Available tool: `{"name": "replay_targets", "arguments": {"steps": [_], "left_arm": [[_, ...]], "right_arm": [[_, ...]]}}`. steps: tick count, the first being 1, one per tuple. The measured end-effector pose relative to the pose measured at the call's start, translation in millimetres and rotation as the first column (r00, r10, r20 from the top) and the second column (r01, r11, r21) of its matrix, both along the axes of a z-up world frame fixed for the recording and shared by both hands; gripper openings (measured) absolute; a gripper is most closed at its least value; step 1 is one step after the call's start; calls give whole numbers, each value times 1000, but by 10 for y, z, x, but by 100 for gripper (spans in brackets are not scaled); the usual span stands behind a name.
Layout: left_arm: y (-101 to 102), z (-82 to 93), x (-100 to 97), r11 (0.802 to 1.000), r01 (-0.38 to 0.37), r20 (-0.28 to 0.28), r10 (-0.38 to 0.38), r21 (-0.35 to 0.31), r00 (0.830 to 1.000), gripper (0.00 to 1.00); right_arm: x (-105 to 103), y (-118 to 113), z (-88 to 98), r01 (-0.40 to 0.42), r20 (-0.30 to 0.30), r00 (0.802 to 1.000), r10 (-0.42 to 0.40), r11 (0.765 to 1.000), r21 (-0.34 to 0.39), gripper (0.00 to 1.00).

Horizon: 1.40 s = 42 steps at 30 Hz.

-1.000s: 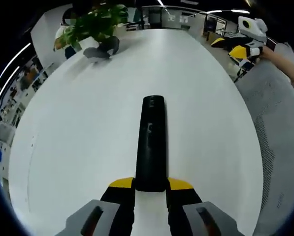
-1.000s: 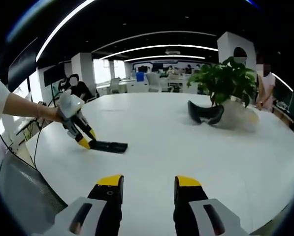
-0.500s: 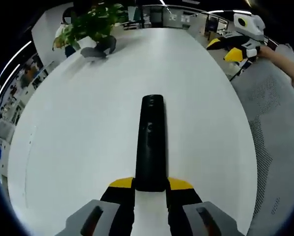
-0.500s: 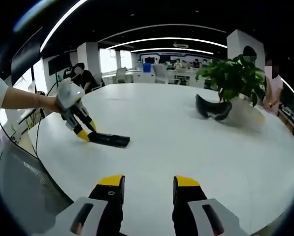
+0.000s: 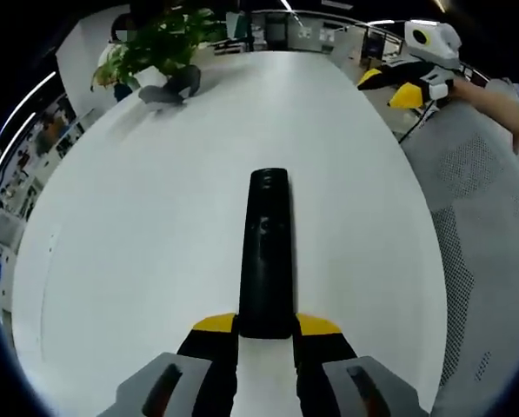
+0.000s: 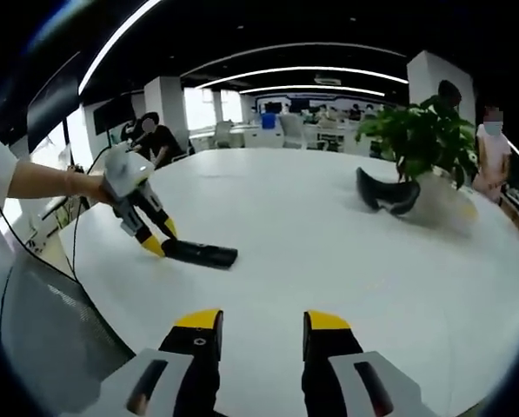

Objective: Press the specified remote control buttons in sequence, fully releasing each button before pressing the next.

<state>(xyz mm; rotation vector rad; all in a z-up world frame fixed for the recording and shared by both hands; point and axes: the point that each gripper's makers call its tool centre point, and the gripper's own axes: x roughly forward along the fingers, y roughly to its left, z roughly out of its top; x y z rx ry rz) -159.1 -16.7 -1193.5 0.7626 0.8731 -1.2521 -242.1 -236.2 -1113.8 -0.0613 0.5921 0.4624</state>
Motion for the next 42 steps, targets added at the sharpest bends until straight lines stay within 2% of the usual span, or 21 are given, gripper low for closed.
{"name": "replay_targets", "arguments": {"steps": [3, 8, 15, 23, 33, 42], "left_arm": [[0, 5, -23, 1000, -12, -1, 12, -14, 1000, 23], [-8, 12, -76, 999, -23, -1, 23, -32, 1000, 23], [-17, 5, -126, 1000, -12, -1, 12, -18, 1000, 23], [-14, 6, -184, 1000, -13, -2, 13, -1, 1000, 23], [-60, -1, -399, 999, 30, 5, -30, 13, 1000, 23], [-60, 4, -576, 998, 58, 10, -58, 35, 998, 23]], "right_arm": [[-21, 39, -63, -24, -29, 999, 24, 1000, -11, 34], [-31, 2, -69, -18, -26, 1000, 16, 998, -52, 33], [-12, -21, -44, 1, -16, 1000, -1, 1000, -24, 32], [-23, -5, -71, -9, -29, 1000, 8, 999, -35, 32], [-38, -16, -107, -2, -50, 999, 0, 999, -40, 31], [-88, 82, -172, -73, -85, 994, 67, 995, -73, 30]]}}
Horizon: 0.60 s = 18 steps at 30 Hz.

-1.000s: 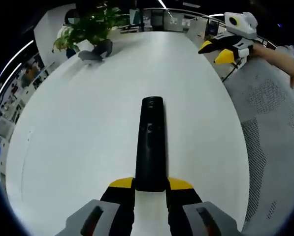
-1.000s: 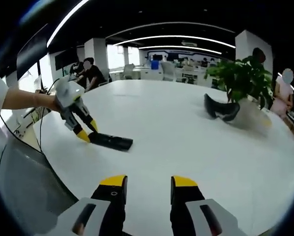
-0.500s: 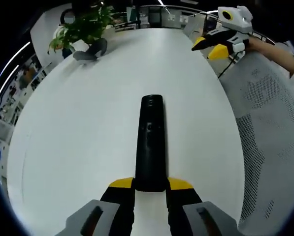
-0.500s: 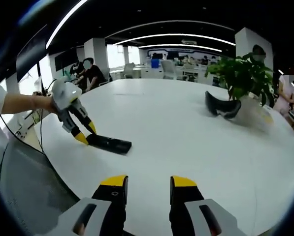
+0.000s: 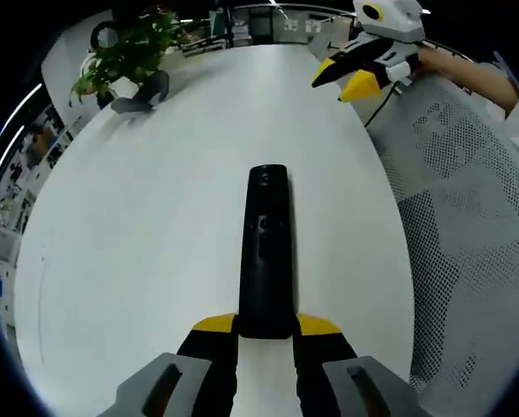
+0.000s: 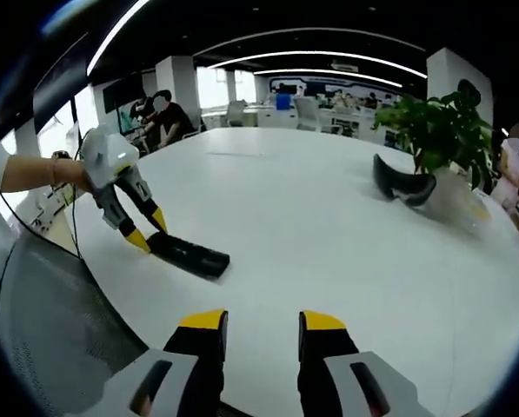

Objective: Press the specified remote control buttons in sequence, fully releasing each button before pressing the next.

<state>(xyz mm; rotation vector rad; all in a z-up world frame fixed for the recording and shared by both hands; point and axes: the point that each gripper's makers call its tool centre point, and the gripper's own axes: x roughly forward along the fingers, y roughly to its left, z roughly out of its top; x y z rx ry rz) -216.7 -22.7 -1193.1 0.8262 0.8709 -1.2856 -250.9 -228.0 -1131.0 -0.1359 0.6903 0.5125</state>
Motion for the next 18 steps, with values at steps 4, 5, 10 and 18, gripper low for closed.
{"name": "replay_targets", "arguments": {"steps": [4, 5, 10, 18], "left_arm": [[3, 1, -61, 1000, 11, -7, -11, -3, 1000, 23], [6, 2, -77, 1000, 13, -7, -13, -2, 1000, 23], [-1, 3, -136, 1000, 28, -9, -28, 3, 1000, 23], [-13, 0, -217, 998, 55, -9, -55, 12, 998, 23]], "right_arm": [[-29, 47, -32, -33, -22, 999, 33, 999, 0, 29], [-43, 64, -48, -42, -32, 999, 42, 999, 0, 29], [-99, 110, -142, -89, -79, 993, 86, 996, -31, 29], [-244, 218, -307, -203, -173, 967, 187, 976, -81, 26]]}}
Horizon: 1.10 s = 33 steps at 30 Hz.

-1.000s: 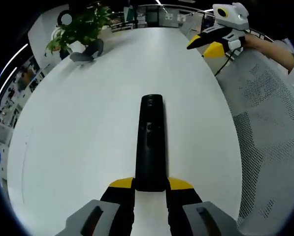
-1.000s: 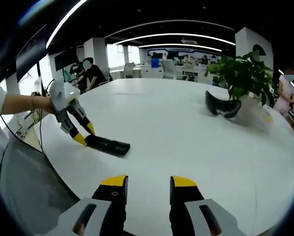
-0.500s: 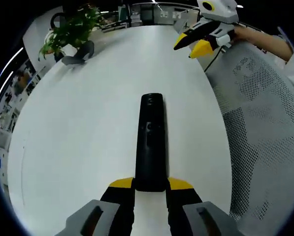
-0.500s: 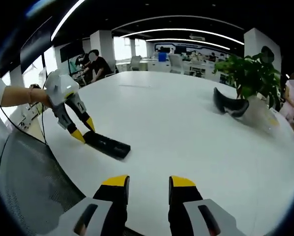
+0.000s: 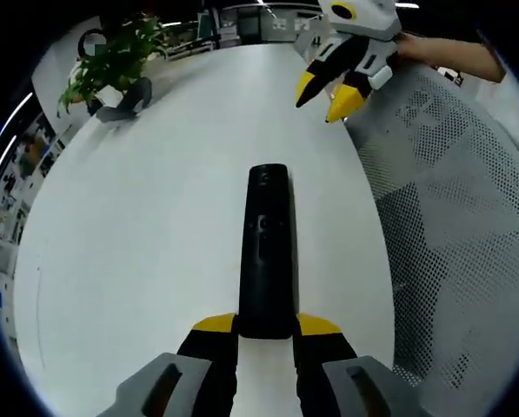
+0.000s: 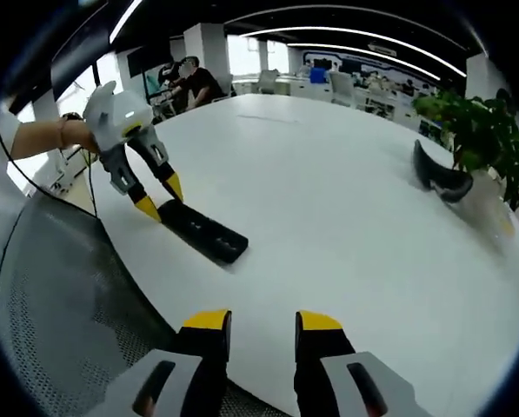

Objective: Press the specified remote control buttons in sequence, fully releasing each button before pressing the next.

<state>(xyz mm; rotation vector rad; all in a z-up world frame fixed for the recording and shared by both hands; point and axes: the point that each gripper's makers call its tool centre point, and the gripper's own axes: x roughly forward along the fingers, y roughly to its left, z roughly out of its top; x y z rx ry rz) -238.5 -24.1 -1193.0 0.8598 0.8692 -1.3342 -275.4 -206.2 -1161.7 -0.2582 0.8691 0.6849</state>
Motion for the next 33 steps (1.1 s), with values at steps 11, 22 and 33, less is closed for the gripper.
{"name": "replay_targets", "arguments": {"steps": [11, 22, 33], "left_arm": [[-9, 0, -113, 999, 41, -3, -41, 12, 999, 23], [-5, -5, -227, 999, 52, -6, -52, 17, 999, 23], [5, -13, -392, 994, 106, 19, -107, 31, 994, 23]], "right_arm": [[-37, -66, -82, -54, -7, 999, 53, 992, -116, 24], [14, -179, -66, -3, 13, 1000, 5, 988, -155, 21], [-13, -197, -78, -46, 14, 999, 50, 975, -219, 16]]}}
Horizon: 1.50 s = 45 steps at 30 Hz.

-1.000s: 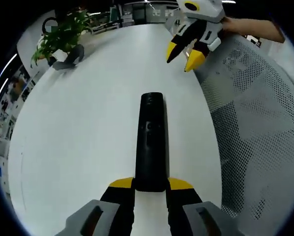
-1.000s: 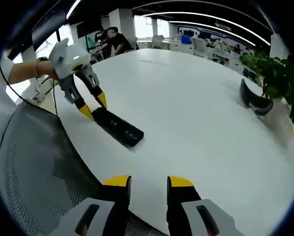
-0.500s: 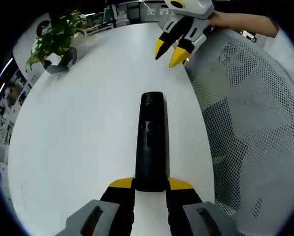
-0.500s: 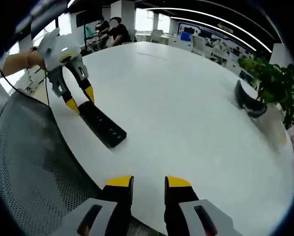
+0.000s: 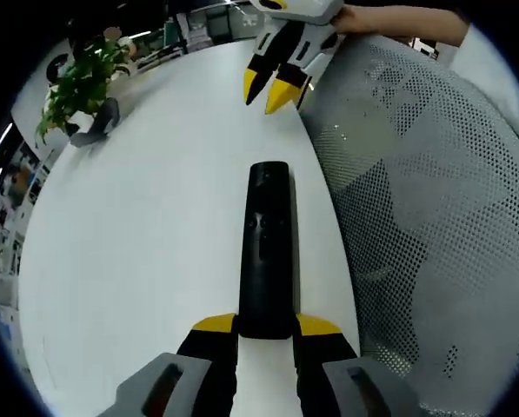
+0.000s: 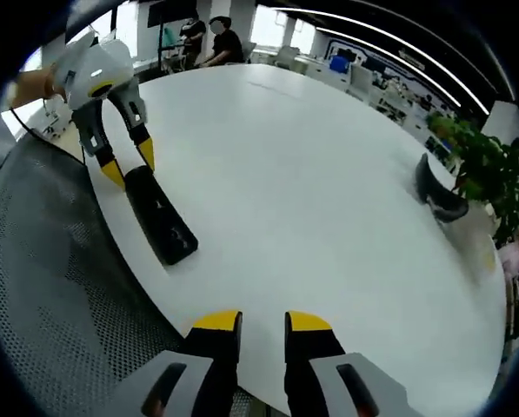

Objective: Press the specified remote control buttons in sequence, fully releasing each button before pressing the next.

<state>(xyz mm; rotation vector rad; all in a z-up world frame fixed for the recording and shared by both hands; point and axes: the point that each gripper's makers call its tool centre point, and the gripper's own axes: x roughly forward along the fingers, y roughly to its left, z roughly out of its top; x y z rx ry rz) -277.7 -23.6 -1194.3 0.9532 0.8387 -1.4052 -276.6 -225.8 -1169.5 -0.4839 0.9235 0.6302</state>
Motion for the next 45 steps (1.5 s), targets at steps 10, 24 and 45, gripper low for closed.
{"name": "replay_targets", "arguments": {"steps": [10, 24, 45], "left_arm": [[13, -1, -21, 999, -38, -27, 38, 15, 999, 23], [7, -2, -7, 997, -67, -37, 68, 43, 997, 23], [8, 2, -12, 996, -82, -30, 83, 35, 996, 23]], "right_arm": [[-156, 330, 61, -136, -71, 987, 145, 984, 114, 6], [-123, 795, -12, -285, -121, 946, 300, 950, 132, 0], [-48, 926, -120, -339, -177, 922, 346, 938, 66, 0]]}}
